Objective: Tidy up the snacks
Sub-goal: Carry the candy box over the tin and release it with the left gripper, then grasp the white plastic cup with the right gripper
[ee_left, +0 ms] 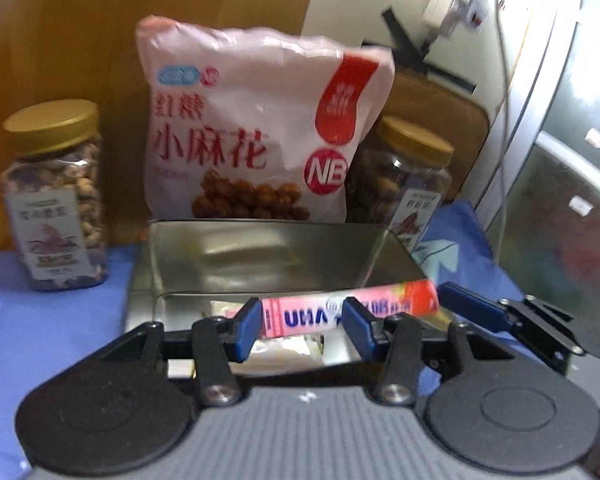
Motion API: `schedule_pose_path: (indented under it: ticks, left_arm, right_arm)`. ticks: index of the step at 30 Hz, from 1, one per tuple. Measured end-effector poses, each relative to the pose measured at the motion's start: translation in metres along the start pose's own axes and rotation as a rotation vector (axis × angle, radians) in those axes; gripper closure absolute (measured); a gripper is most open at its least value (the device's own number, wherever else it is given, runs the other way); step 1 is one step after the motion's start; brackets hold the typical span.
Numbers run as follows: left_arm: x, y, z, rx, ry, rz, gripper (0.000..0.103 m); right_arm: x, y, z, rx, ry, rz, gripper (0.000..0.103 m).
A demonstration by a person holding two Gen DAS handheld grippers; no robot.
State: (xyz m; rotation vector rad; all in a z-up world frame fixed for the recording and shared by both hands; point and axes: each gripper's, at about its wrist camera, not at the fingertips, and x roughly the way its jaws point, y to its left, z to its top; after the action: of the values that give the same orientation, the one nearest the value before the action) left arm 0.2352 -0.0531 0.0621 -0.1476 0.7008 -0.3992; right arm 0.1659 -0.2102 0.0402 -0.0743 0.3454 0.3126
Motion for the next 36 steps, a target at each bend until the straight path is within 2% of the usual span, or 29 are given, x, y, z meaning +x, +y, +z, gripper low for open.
schedule_pose_path:
  ticks: [2, 4, 5, 7, 11, 15, 19, 21, 24, 27, 29, 33, 36]
  left_arm:
    - [0.008, -0.004, 0.0, 0.009, 0.011, 0.012, 0.057]
    - [0.005, -0.007, -0.001, 0.014, 0.007, -0.009, 0.054]
    - [0.001, -0.009, -0.001, 0.021, -0.002, -0.008, 0.049]
    - [-0.016, -0.011, -0.001, 0.027, -0.034, -0.018, 0.047]
    - [-0.057, -0.011, -0.013, 0.034, -0.08, -0.094, 0.047]
    - [-0.068, -0.017, -0.044, 0.055, -0.008, -0.181, 0.047]
    - [-0.056, -0.028, -0.07, 0.067, 0.059, -0.179, 0.047]
    - [-0.046, -0.034, -0.08, 0.065, 0.11, -0.178, 0.048]
    - [-0.041, -0.047, -0.094, 0.136, 0.145, -0.11, 0.055]
    - [-0.049, -0.053, -0.103, 0.175, 0.155, -0.11, 0.055]
    - [-0.057, -0.05, -0.107, 0.181, 0.164, -0.119, 0.055]
    - [-0.075, -0.034, -0.104, 0.125, 0.123, -0.113, 0.053]
    - [-0.09, -0.008, -0.093, 0.007, 0.093, -0.147, 0.052]
  right_arm:
    - [0.0, -0.008, -0.003, 0.023, -0.006, -0.002, 0.051]
    - [-0.008, -0.017, -0.004, 0.06, -0.032, -0.012, 0.05]
    - [-0.014, -0.023, -0.005, 0.084, -0.045, -0.014, 0.05]
    - [-0.024, -0.038, -0.005, 0.14, -0.061, -0.012, 0.05]
    - [-0.054, -0.074, -0.024, 0.299, -0.076, -0.004, 0.05]
    - [-0.07, -0.102, -0.058, 0.433, -0.011, -0.032, 0.05]
    - [-0.067, -0.107, -0.079, 0.538, 0.084, 0.02, 0.051]
    - [-0.063, -0.097, -0.079, 0.529, 0.101, 0.048, 0.05]
    - [-0.058, -0.071, -0.069, 0.465, 0.118, 0.089, 0.05]
    - [-0.048, -0.052, -0.063, 0.411, 0.15, 0.112, 0.049]
    - [-0.037, -0.043, -0.061, 0.378, 0.182, 0.091, 0.049]
    - [-0.025, -0.043, -0.071, 0.366, 0.225, 0.079, 0.053]
    - [-0.038, -0.038, -0.068, 0.358, 0.178, 0.091, 0.054]
